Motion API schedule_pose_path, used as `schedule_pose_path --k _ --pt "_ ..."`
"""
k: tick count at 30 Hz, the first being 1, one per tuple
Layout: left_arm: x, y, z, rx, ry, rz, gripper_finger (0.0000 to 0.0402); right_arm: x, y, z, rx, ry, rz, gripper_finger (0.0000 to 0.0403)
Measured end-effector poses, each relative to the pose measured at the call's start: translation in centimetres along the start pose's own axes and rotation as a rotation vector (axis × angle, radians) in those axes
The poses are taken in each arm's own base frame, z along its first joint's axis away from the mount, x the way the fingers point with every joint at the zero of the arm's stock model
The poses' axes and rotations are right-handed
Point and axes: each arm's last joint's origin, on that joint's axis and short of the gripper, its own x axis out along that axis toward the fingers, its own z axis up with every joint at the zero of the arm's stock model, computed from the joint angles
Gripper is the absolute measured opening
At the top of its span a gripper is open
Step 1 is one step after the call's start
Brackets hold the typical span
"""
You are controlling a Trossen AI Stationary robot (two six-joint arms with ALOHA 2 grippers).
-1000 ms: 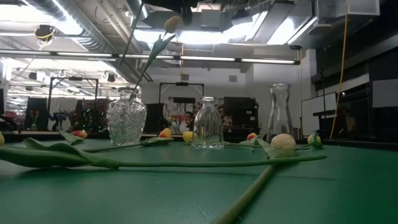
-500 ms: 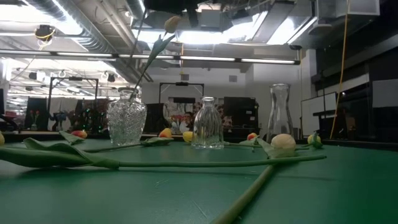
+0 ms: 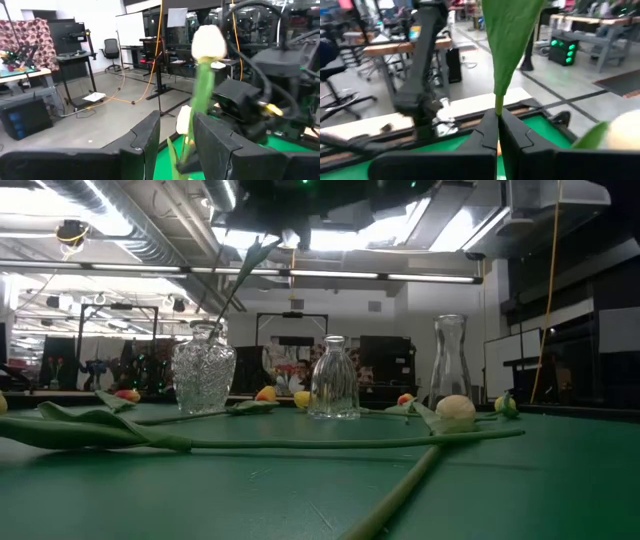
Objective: Sort flowers into vase by color
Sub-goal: Put the left light yellow flower into the left transparent vase
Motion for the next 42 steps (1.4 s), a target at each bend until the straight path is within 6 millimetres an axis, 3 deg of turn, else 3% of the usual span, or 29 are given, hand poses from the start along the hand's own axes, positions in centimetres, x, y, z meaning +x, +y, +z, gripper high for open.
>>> schedule_pose_path --k 8,18,35,42 --pt "0.0 0.1 -0.4 0.043 0.009 0.017 0.0114 0.7 -1.7 -0.7 -0.003 0.03 -0.037 0.0001" --pt "0.0 0.1 -0.4 0.045 0.009 0.017 0.0114 0.6 -1.3 -1.6 -0.008 0.112 -0.009 0.0001" --pt "0.0 0.1 -0.6 0.038 0.014 0.019 0.0114 0.6 -1.1 -1.4 -0.02 0.096 0.028 0.0001" --pt "0.0 0.1 -0.6 0.026 0.015 0.019 0.0114 0.7 -1.0 -0.5 -0.035 0.007 0.043 0.0001"
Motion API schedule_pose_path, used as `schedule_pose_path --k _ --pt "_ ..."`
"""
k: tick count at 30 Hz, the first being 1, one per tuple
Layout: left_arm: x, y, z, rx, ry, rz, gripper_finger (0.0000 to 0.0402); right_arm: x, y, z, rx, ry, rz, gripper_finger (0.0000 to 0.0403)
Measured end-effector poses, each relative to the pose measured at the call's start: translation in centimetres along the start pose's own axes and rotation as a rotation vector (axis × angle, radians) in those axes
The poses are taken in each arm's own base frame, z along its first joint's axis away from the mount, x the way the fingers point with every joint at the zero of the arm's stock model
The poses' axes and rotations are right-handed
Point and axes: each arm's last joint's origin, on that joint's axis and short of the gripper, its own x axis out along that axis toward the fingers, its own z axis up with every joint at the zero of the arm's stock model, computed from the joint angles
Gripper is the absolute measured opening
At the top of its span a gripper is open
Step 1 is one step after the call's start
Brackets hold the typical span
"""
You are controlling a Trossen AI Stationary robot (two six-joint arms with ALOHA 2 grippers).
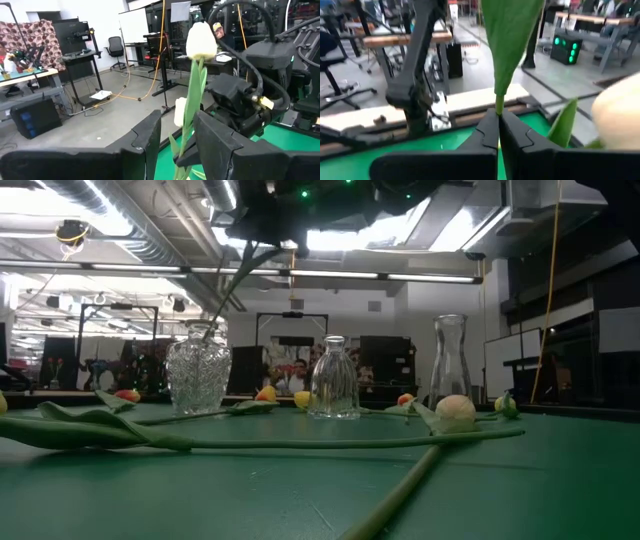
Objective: Sort flowers into vase by color
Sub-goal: Put the left light yellow flower into the left transparent vase
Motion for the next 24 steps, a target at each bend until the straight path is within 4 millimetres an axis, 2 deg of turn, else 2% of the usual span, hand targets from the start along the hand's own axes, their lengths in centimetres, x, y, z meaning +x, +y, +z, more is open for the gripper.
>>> schedule_pose_path --k 6,11,24 --pt "0.0 0.0 0.0 0.0 0.0 0.0 0.0114 0.0 0.1 -0.1 -0.002 0.018 0.02 0.0001" --pt "0.0 0.0 0.0 0.0 0.0 0.0 0.0114 -0.2 1.0 -0.8 -0.018 0.082 0.029 0.0001" --pt "0.0 0.0 0.0 -0.025 0.0 0.0 0.0114 0.0 0.8 -1.6 -0.016 0.125 0.021 0.0008"
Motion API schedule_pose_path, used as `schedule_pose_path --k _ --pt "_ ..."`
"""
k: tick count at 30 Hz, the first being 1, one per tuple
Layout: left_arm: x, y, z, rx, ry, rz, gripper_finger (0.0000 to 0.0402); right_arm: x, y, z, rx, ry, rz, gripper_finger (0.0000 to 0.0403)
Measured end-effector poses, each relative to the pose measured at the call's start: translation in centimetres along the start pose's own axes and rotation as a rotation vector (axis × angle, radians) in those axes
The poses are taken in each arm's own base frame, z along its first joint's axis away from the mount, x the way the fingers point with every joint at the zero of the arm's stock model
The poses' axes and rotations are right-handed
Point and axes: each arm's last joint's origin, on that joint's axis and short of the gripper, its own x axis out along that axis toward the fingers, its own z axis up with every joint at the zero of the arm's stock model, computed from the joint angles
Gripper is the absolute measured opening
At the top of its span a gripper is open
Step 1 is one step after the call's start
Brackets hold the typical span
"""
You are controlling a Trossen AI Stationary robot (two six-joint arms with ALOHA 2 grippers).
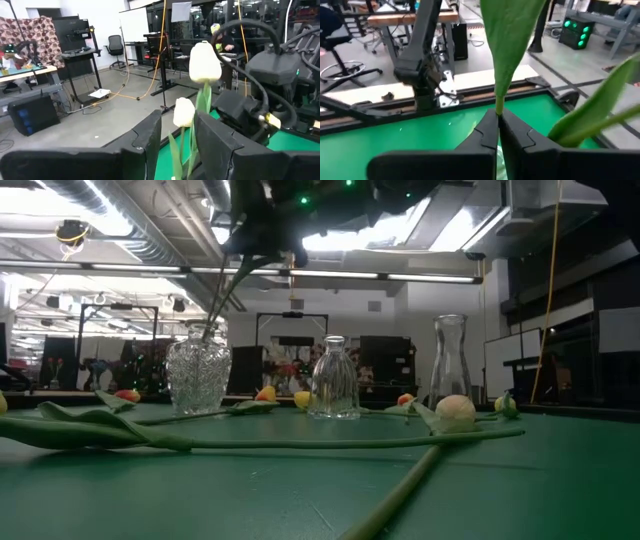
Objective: Sort flowers into vase by color
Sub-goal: Put the left light yellow flower into the left transparent vase
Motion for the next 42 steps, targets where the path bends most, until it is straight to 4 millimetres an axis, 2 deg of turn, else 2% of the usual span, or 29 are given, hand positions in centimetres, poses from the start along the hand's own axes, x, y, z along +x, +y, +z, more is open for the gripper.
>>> schedule_pose_path --k 8,14,18,25,31,37,42 --pt "0.0 0.0 0.0 0.005 0.001 0.0 0.0114 1.5 -0.1 -1.7 -0.005 0.0 -0.003 0.001" --pt "0.2 0.1 -0.1 0.007 0.003 0.016 0.0114 1.6 -1.0 -1.6 0.004 -0.002 -0.016 0.0024" --pt "0.4 0.2 -0.1 -0.007 0.007 0.024 0.0114 1.7 -1.7 -1.6 0.041 0.003 0.019 0.0053" --pt "0.5 0.2 -0.5 -0.008 0.015 0.028 0.0114 1.8 -2.2 -1.5 0.056 0.012 0.013 0.0126" --pt "0.5 0.2 -0.5 -0.015 0.015 0.028 0.0114 1.8 -2.7 0.9 0.042 -0.045 0.003 0.0162" --pt "0.5 0.2 -0.5 -0.016 0.015 0.028 0.0114 1.4 -2.7 4.0 -0.029 -0.098 -0.019 0.0165" --pt "0.5 0.2 -0.5 -0.038 0.015 0.028 0.0114 0.9 -3.4 6.2 -0.135 -0.038 -0.051 0.0166"
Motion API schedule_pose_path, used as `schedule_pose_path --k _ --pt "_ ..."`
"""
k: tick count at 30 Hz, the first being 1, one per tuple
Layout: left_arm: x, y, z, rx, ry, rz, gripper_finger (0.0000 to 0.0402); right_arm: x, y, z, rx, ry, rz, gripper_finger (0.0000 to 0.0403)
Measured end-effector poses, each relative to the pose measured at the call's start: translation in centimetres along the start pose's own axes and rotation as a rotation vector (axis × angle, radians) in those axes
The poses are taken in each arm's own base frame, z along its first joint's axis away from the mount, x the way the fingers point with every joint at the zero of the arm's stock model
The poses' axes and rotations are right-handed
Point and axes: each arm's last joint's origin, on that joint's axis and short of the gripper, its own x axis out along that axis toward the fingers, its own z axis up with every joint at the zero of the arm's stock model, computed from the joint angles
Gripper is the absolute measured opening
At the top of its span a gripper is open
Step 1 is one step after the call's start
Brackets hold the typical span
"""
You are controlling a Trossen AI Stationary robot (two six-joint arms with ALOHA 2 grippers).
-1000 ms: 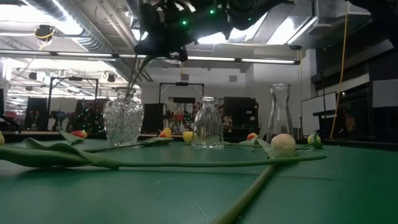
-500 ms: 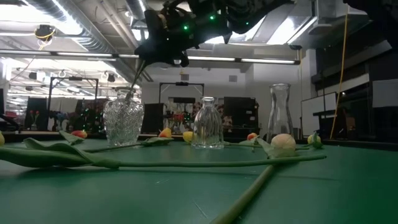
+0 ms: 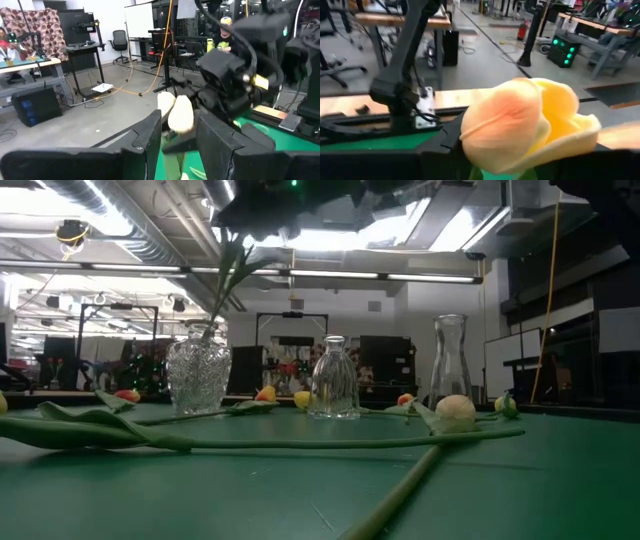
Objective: Sort flowers into vase by color
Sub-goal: Put the left light yellow flower into the left transparent vase
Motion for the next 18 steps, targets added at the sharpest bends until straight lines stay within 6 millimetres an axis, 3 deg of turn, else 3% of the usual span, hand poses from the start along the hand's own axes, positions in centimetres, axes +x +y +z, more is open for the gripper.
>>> schedule_pose_path --k 9,18 --pt "0.0 0.1 -0.3 0.019 0.008 0.001 0.0114 -1.9 -1.1 4.2 -0.132 0.103 -0.012 0.0166" --pt "0.0 0.3 -1.1 0.008 0.025 0.007 0.0114 -2.1 -0.7 3.2 -0.171 0.188 0.109 0.0169"
